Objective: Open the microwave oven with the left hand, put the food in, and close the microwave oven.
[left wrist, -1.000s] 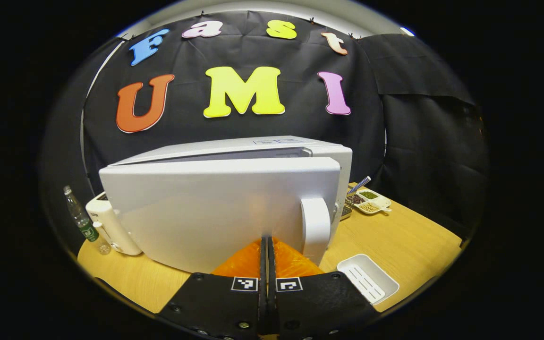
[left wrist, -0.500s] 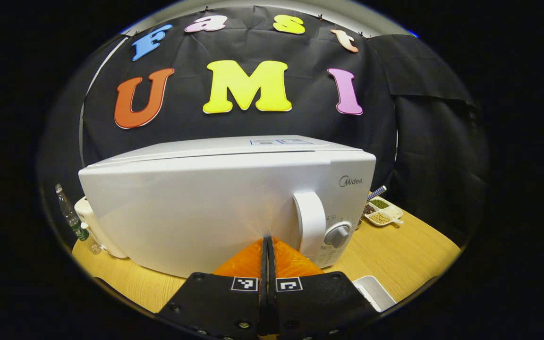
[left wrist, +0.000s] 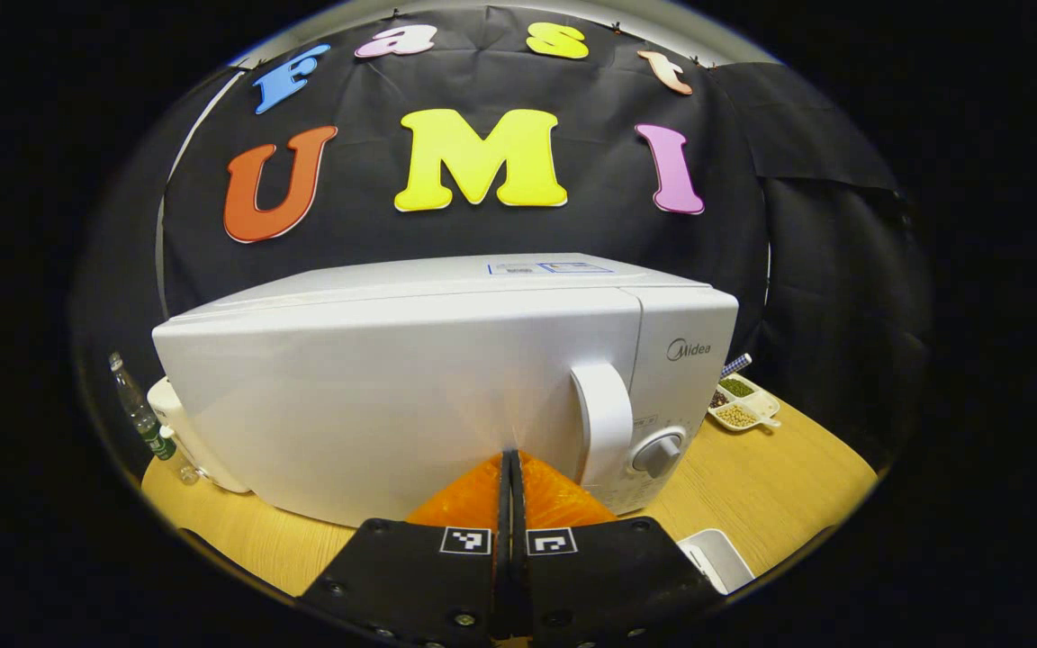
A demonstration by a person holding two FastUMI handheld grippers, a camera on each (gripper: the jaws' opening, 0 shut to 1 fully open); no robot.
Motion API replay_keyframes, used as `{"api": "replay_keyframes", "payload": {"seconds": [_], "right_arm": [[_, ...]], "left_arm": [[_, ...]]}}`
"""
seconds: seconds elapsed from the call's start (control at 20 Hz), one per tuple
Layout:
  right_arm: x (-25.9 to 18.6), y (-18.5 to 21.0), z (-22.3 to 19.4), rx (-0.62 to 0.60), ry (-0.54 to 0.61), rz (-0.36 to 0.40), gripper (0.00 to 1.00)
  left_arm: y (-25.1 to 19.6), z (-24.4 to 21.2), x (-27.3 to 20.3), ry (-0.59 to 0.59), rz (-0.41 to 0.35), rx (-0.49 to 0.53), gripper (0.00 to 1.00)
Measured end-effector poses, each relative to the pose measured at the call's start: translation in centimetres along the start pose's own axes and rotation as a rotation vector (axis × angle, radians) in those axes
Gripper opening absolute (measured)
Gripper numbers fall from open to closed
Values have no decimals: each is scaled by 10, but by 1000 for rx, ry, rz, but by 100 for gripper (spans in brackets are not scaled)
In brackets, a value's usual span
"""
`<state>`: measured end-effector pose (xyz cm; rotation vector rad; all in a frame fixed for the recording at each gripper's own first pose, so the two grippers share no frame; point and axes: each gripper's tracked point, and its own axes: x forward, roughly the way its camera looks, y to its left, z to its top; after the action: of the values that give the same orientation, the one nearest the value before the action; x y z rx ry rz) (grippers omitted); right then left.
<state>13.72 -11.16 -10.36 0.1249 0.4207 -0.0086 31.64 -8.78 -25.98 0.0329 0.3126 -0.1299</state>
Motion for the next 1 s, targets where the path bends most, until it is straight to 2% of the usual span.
{"api": "replay_keyframes", "payload": {"seconds": [0.1, 0.2, 0.35, 0.55, 0.7, 1.0], "right_arm": [[0, 1, -2, 5, 5, 6, 99], [-1, 4, -7, -4, 11, 12, 99], [-3, 5, -9, -18, 6, 16, 99], [-11, 14, -11, -34, -14, 25, 99], [-22, 25, -13, -79, -47, 10, 99], [-56, 70, -21, -176, -118, -1, 99]], "left_arm": [[7, -2, -7, 6, 21, 7, 0], [23, -7, -9, 26, 78, 49, 0], [34, -17, -24, 58, 124, 88, 95], [24, -4, -65, 34, 93, 71, 96], [19, 31, -109, -43, 56, 84, 96], [44, 83, -228, -157, 28, 75, 96]]}}
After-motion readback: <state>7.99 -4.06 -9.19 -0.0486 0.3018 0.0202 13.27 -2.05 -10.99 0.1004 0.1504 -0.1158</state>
